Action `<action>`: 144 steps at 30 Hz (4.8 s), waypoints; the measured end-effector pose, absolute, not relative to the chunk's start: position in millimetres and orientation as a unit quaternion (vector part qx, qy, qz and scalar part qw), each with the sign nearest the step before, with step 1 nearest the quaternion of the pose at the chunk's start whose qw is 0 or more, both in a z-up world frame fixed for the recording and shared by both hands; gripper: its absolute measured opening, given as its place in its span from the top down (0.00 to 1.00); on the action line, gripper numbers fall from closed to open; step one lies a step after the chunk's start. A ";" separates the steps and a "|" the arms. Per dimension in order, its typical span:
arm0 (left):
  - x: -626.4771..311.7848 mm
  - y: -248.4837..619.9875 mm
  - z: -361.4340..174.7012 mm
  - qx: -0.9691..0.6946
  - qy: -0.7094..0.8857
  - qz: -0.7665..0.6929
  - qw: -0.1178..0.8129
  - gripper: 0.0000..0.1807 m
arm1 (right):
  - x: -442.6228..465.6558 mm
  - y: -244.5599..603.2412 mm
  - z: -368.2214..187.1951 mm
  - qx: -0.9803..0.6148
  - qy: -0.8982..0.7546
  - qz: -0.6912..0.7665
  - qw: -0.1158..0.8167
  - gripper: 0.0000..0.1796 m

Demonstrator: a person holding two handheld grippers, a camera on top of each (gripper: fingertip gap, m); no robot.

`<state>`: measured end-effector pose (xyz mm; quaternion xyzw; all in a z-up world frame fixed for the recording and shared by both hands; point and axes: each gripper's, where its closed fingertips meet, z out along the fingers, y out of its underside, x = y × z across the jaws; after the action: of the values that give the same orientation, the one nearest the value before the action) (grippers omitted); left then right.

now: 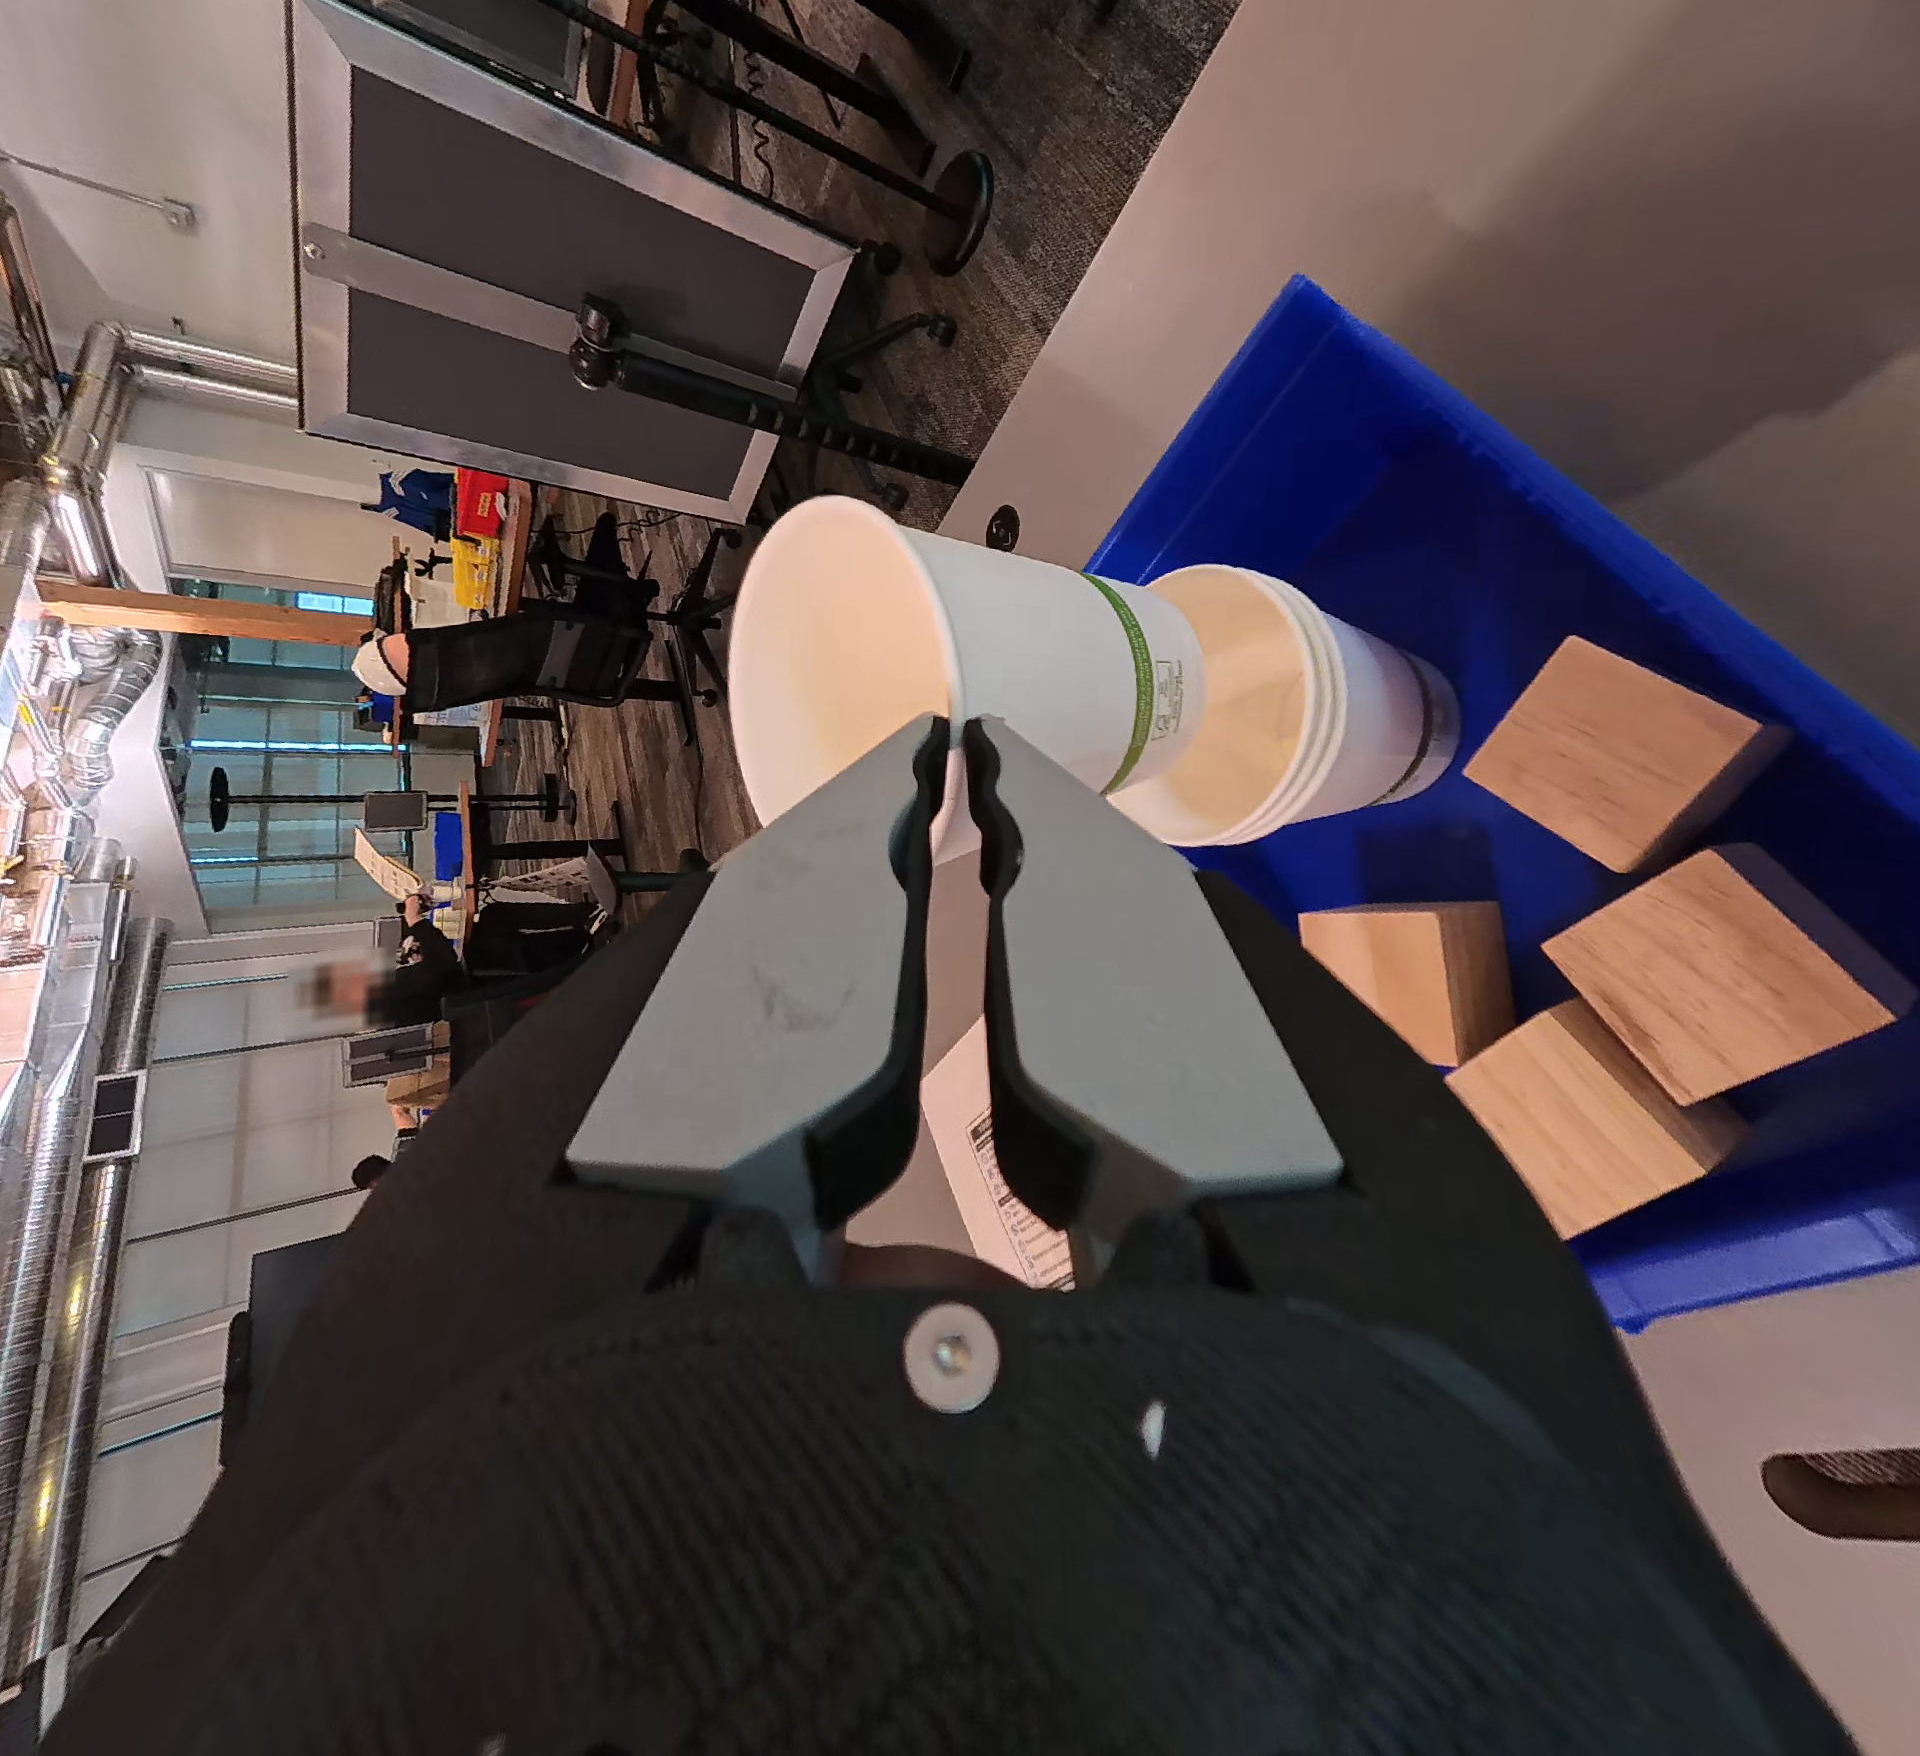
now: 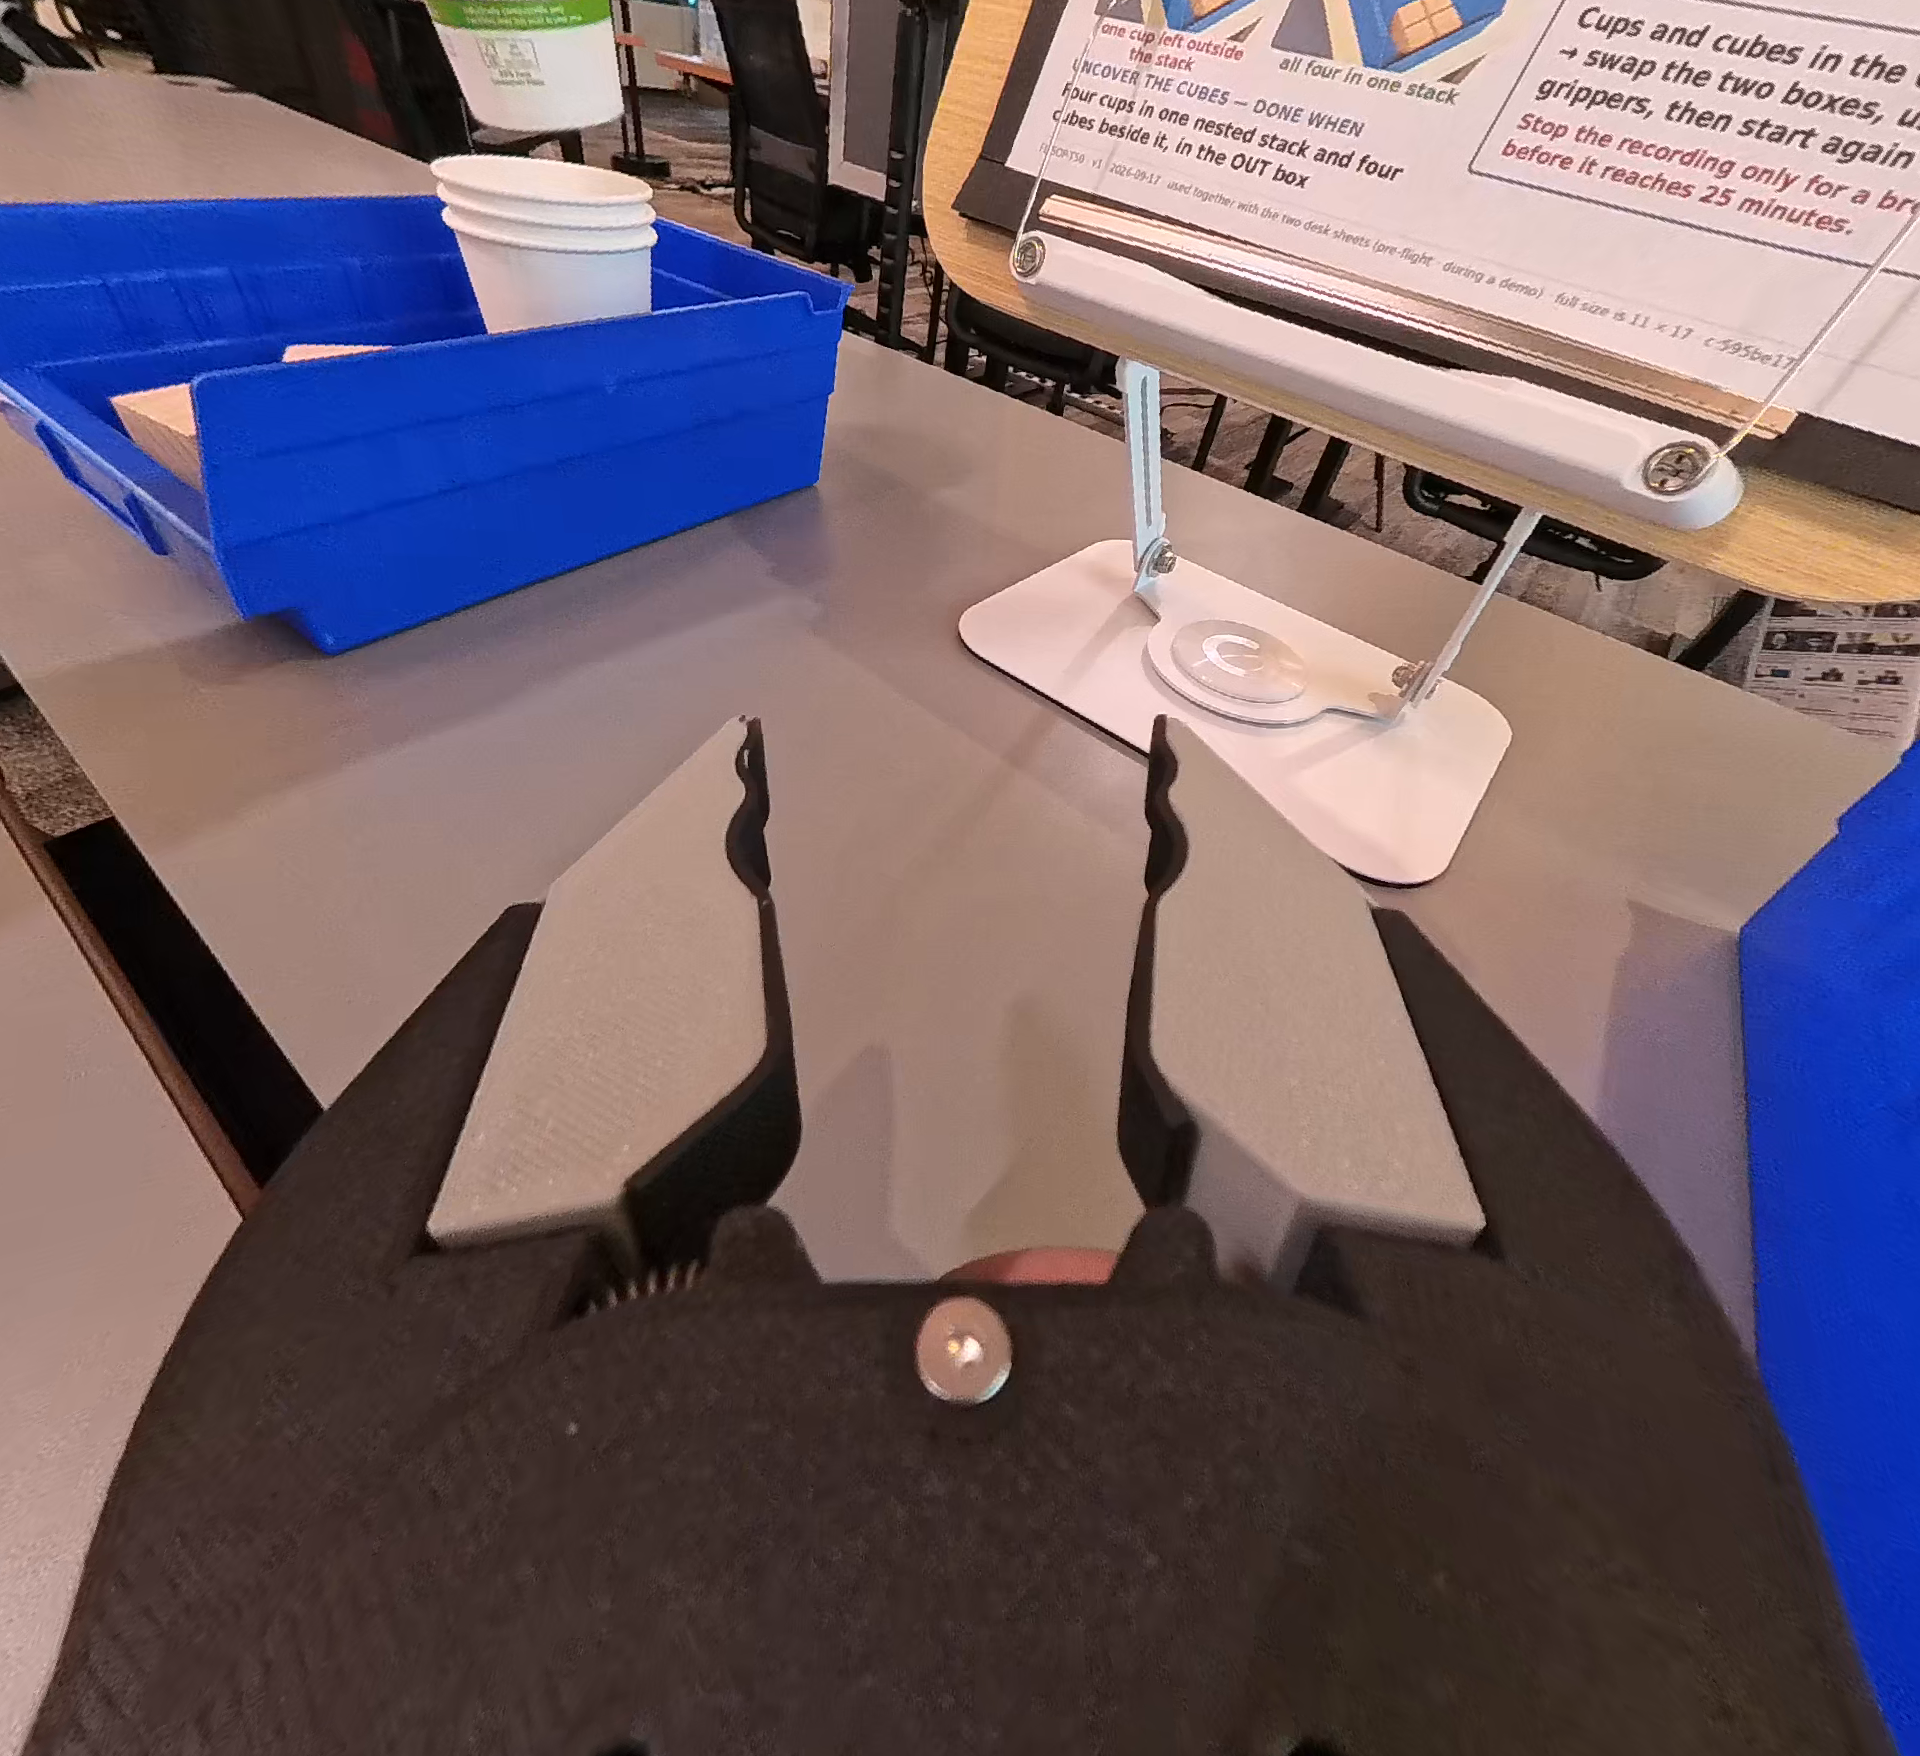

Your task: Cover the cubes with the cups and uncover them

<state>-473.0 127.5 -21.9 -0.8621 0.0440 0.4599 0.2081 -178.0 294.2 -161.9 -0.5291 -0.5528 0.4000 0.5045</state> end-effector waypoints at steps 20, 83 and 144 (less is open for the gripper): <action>-440.5 132.3 -9.3 -0.859 0.064 0.460 0.213 0.99 | -176.6 300.3 -160.0 -0.532 -0.547 0.397 0.510 0.61; -296.9 199.5 -46.5 -0.835 0.209 0.432 0.267 0.99 | -173.5 308.5 -156.2 -0.536 -0.536 0.398 0.517 0.61; -267.2 214.2 -69.4 -0.857 0.175 0.347 0.338 1.00 | -174.6 307.8 -158.3 -0.535 -0.540 0.394 0.516 0.61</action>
<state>-267.2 214.2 -69.4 -0.8572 0.1750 0.3469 0.3379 -174.6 307.8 -158.3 -0.5352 -0.5401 0.3943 0.5161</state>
